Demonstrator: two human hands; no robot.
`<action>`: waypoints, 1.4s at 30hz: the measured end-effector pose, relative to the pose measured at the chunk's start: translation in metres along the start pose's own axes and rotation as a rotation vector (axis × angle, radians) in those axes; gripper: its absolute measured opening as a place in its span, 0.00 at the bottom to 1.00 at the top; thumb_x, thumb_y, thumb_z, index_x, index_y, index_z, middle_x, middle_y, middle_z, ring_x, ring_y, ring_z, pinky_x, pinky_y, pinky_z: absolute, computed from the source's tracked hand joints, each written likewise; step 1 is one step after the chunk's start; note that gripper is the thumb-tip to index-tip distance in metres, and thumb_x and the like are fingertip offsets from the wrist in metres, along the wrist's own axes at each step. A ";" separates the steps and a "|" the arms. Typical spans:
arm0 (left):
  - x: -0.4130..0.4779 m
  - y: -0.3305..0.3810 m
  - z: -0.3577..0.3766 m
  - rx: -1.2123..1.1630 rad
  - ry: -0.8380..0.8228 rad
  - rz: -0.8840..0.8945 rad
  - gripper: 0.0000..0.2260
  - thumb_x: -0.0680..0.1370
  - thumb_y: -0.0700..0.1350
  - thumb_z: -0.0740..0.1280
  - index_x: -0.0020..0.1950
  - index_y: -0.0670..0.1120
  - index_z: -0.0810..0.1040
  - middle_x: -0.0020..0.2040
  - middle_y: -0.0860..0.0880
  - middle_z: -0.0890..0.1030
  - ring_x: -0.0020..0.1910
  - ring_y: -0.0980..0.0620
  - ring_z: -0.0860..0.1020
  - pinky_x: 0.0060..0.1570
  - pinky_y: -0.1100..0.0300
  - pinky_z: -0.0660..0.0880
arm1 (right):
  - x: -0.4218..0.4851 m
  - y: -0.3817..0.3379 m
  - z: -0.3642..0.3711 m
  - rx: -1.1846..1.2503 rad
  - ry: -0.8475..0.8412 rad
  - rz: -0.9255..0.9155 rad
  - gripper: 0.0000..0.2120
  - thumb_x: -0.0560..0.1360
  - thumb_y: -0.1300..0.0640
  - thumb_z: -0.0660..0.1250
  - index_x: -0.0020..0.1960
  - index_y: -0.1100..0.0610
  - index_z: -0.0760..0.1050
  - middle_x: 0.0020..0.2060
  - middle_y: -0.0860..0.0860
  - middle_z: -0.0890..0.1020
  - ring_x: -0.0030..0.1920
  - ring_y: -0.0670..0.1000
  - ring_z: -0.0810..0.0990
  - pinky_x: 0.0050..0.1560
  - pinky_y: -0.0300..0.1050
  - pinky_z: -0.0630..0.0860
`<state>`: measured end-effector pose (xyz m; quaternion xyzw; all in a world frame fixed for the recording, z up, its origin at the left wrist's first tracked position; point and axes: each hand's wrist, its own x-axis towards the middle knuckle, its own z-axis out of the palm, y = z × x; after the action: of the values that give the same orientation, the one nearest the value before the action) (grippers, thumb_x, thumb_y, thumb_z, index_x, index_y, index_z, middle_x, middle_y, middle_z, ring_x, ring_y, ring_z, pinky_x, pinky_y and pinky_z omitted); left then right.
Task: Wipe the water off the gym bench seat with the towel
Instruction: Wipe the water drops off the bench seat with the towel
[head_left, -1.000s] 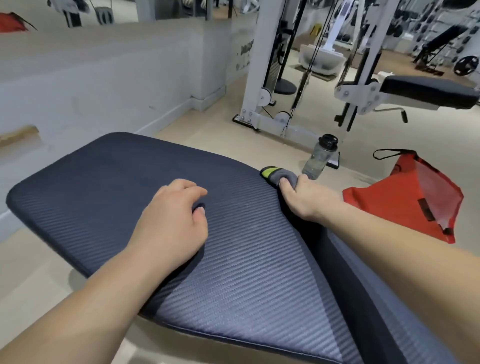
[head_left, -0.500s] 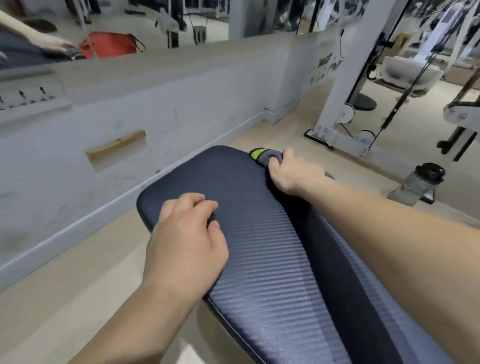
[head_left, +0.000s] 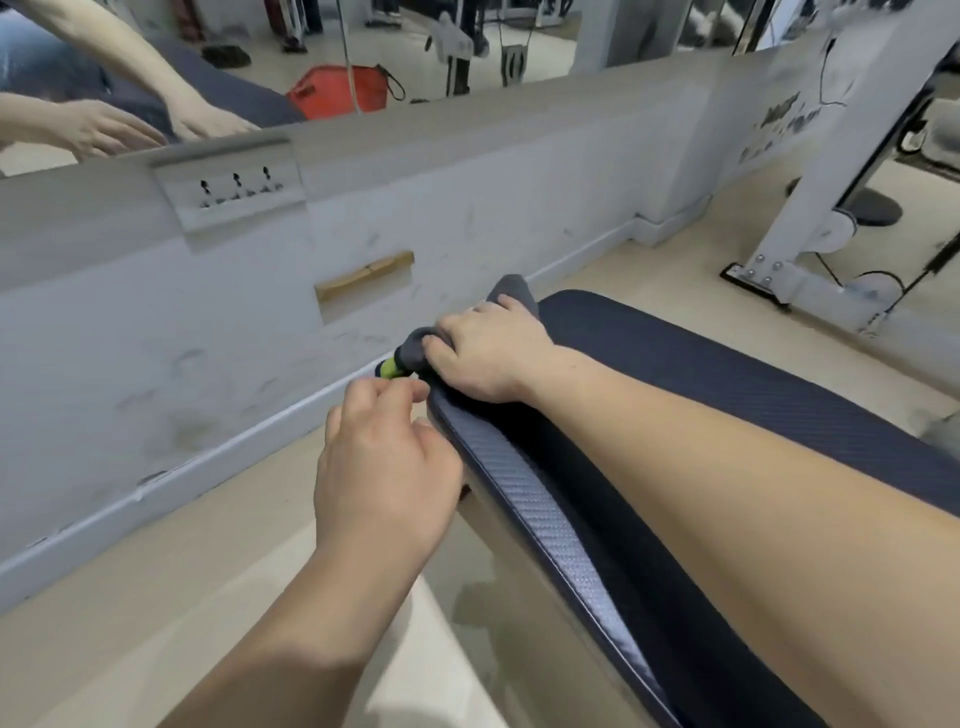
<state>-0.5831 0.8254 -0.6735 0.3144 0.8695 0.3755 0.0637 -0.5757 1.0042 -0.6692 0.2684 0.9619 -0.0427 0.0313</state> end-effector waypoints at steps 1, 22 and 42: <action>0.001 -0.001 -0.004 -0.013 0.031 -0.013 0.16 0.78 0.40 0.61 0.63 0.52 0.77 0.62 0.53 0.73 0.63 0.47 0.72 0.59 0.46 0.74 | -0.006 -0.009 0.002 0.000 0.010 -0.048 0.20 0.82 0.44 0.47 0.56 0.51 0.76 0.63 0.57 0.81 0.67 0.60 0.75 0.73 0.59 0.60; -0.156 0.077 -0.015 0.101 -0.276 0.494 0.13 0.76 0.40 0.60 0.55 0.49 0.80 0.56 0.50 0.78 0.57 0.45 0.77 0.56 0.46 0.77 | -0.397 0.033 0.034 -0.403 0.048 -0.635 0.11 0.81 0.53 0.59 0.50 0.56 0.78 0.51 0.52 0.80 0.72 0.59 0.69 0.78 0.64 0.54; -0.469 0.255 0.119 0.151 -0.894 1.638 0.18 0.79 0.60 0.63 0.66 0.56 0.72 0.66 0.54 0.69 0.59 0.49 0.71 0.48 0.51 0.77 | -0.843 0.124 0.050 -0.449 -0.219 0.130 0.24 0.78 0.44 0.59 0.48 0.62 0.83 0.50 0.53 0.84 0.71 0.56 0.71 0.80 0.62 0.52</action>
<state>-0.0424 0.7524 -0.6406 0.9475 0.2940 0.0904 0.0871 0.2102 0.6718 -0.6570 0.3099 0.9188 0.1451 0.1966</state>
